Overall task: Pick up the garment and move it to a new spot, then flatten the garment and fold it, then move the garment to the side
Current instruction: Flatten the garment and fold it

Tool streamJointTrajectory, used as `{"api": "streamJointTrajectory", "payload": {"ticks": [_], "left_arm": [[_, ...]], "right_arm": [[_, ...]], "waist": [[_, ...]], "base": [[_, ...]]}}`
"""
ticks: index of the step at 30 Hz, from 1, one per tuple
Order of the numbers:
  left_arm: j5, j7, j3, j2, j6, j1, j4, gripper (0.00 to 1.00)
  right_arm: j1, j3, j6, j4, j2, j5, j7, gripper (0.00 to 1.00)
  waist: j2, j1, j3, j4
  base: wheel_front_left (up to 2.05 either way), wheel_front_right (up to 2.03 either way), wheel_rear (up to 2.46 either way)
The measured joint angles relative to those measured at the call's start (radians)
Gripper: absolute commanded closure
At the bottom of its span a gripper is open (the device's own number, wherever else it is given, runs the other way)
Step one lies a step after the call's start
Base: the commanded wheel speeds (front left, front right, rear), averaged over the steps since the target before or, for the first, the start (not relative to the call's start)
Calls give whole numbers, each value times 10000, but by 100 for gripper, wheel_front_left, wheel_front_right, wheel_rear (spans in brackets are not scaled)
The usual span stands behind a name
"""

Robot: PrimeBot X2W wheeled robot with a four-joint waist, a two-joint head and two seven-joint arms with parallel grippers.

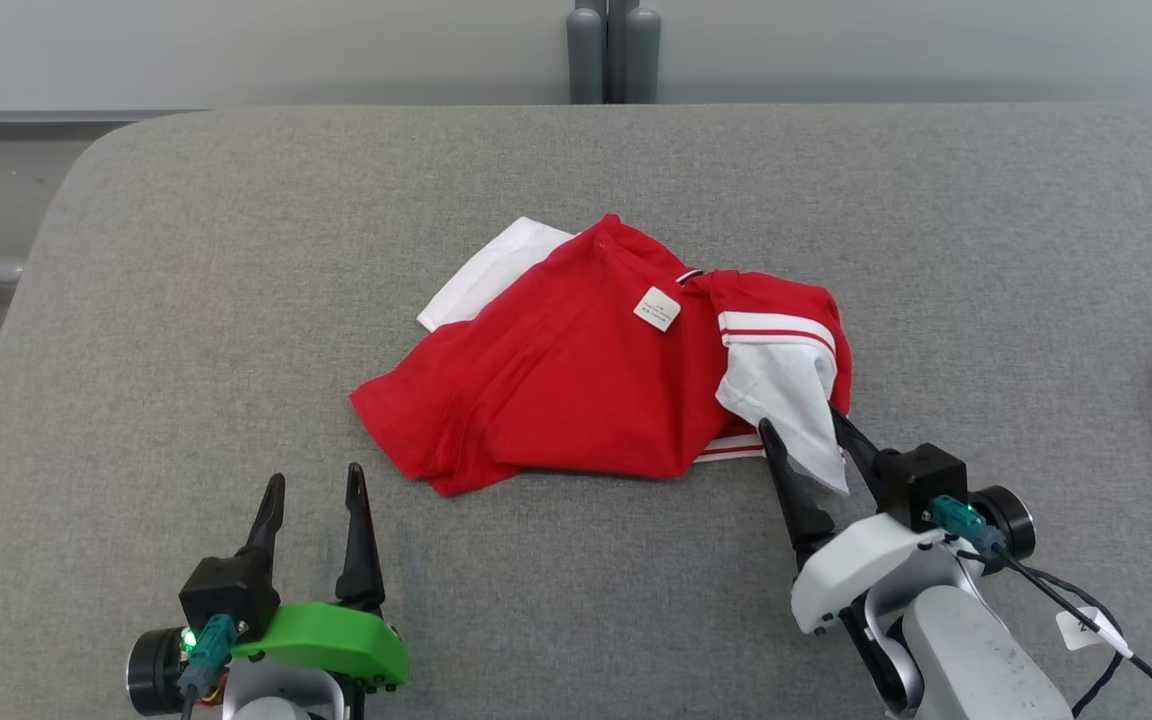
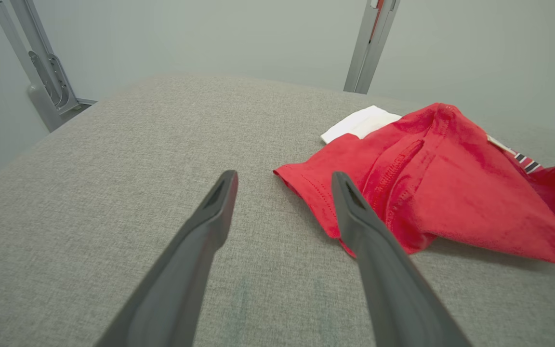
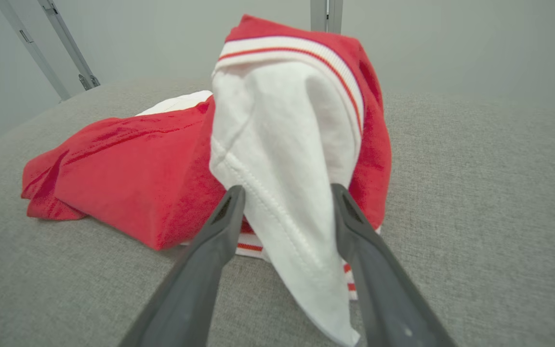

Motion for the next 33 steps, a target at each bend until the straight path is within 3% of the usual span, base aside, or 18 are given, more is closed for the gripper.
{"api": "streamJointTrajectory", "payload": {"ticks": [1,10,17,22,28,29,31,33], "left_arm": [[-25,-2,-12,0,13,-3,-15,0],[-222,0,-128,-2,58,-171,-98,0],[-291,-2,-282,-2,56,-239,-23,0],[-336,0,-320,-2,58,-224,-4,0],[-334,0,-261,-2,42,-225,59,0],[-332,-2,-240,-2,40,-226,81,0],[-290,-2,-226,-2,2,-229,142,0],[-242,0,-221,-2,-27,-230,201,0]], "right_arm": [[-36,-12,-2,21,-6,-2,-2,100],[-895,-930,0,-403,-69,-472,0,100],[-1927,-1996,0,-612,-1076,-1058,0,100],[-1708,-2514,0,-395,-1728,-1348,-2,100],[-551,-2830,0,291,-2046,-1647,0,100],[-381,-2957,0,497,-2036,-1672,0,88],[-127,-3181,0,957,-2025,-1785,-2,0],[72,-3463,0,1365,-1883,-1868,4,0]], "waist": [[0,0,50,29],[0,0,293,115],[0,0,274,144],[0,0,253,95],[0,0,270,-43],[0,0,271,-74],[0,0,275,-139],[0,0,276,-205]], "base": [[0,0,0],[0,0,0],[0,0,0],[0,0,0],[0,0,0],[0,0,0],[0,0,0],[0,0,0]]}}
